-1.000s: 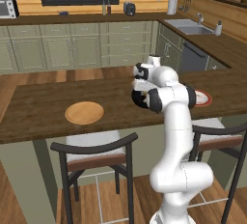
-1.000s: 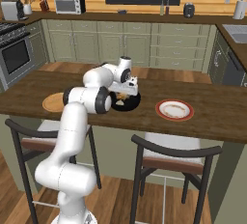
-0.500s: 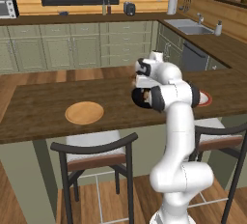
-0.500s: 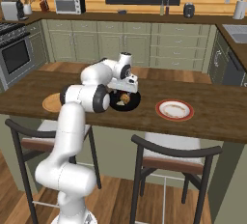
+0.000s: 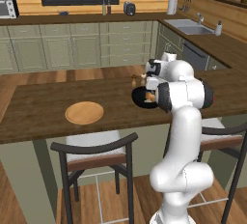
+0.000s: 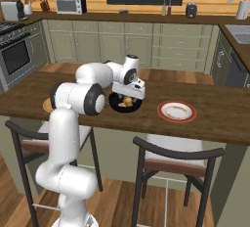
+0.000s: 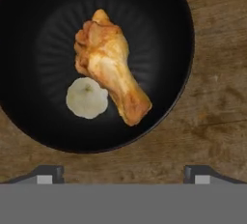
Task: Pick the chicken drumstick and garlic from their plates and place them in the bowl. Then put the bowl in the fridge.
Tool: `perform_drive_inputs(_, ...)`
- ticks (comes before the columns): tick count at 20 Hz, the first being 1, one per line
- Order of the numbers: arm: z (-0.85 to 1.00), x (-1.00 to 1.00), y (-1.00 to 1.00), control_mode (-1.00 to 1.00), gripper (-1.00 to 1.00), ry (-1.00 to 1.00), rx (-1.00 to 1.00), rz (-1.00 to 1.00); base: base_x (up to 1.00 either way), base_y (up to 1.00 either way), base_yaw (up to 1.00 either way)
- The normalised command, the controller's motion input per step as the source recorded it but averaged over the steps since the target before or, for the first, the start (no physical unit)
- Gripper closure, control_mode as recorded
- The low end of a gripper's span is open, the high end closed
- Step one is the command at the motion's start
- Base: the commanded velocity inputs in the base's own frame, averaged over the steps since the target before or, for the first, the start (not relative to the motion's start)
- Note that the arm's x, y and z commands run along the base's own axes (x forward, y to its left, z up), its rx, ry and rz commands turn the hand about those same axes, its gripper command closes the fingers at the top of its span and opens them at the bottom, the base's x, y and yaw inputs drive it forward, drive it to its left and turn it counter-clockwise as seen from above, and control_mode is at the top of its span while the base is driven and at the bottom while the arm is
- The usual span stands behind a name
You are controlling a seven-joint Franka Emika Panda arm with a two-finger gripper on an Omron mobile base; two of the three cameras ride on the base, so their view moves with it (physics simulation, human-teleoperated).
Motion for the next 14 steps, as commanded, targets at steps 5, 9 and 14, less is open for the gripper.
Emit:
perform_drive_inputs(5, -0.12, -0.03, -0.12, -1.00, -1.00, -0.03, 0.07, -0.11, 0.00, 0.00, 0.00)
perform_drive_inputs(9, -0.07, 0.09, -0.05, -1.00, -1.00, -0.03, 0.02, -0.14, 0.00, 0.00, 0.00)
perform_drive_inputs(14, -0.06, 0.29, 0.00, -1.00, -1.00, 0.00, 0.00, -0.21, 0.00, 0.00, 0.00)
